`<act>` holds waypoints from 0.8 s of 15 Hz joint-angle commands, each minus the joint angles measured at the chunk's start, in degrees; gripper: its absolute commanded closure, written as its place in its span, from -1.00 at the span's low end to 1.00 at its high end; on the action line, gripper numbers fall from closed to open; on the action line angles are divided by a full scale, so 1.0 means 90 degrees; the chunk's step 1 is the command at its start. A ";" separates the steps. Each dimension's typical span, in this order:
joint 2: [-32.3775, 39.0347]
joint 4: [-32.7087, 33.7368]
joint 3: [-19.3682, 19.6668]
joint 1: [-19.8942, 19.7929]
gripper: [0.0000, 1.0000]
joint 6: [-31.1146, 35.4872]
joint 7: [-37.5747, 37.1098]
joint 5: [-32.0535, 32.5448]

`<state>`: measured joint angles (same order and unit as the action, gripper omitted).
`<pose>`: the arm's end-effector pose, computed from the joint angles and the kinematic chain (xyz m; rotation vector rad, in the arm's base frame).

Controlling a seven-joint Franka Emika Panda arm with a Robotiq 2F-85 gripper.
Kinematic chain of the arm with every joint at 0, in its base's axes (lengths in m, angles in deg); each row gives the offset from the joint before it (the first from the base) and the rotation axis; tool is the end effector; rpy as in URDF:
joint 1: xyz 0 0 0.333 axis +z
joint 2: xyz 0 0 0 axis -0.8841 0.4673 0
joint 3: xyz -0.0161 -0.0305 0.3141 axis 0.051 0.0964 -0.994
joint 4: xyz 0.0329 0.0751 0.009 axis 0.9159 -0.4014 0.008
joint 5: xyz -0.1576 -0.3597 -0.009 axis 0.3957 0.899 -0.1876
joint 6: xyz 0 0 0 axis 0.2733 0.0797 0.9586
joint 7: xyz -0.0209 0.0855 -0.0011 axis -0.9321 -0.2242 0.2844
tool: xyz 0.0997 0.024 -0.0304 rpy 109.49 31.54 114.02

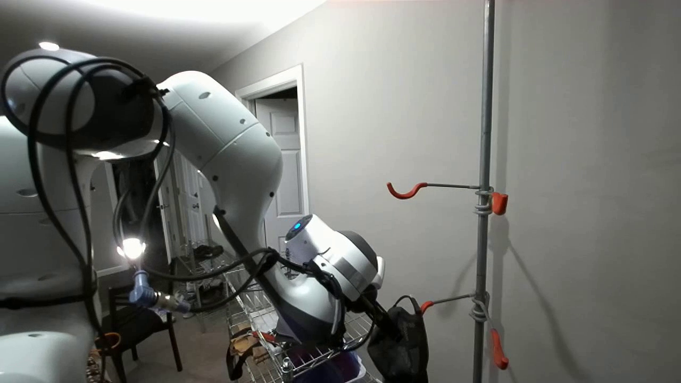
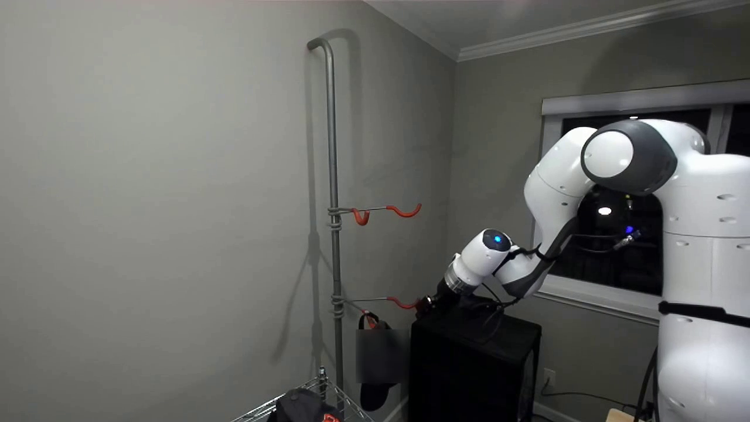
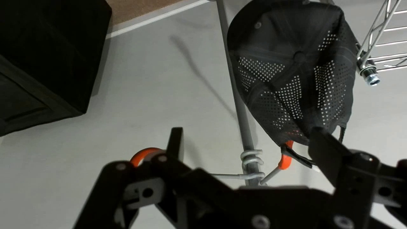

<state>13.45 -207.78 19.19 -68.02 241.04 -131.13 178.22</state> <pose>0.4686 -0.0688 0.2988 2.9544 -0.3742 0.9934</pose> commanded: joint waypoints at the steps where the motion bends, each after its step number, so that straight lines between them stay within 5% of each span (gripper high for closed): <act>1: 0.0038 0.0026 0.0008 -0.0009 -1.00 0.0014 0.0001 0.0004; 12: 0.0491 0.0269 -0.0238 0.0190 -1.00 0.0080 -0.0125 -0.0310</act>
<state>14.92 -206.94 18.40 -67.53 241.12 -131.15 177.54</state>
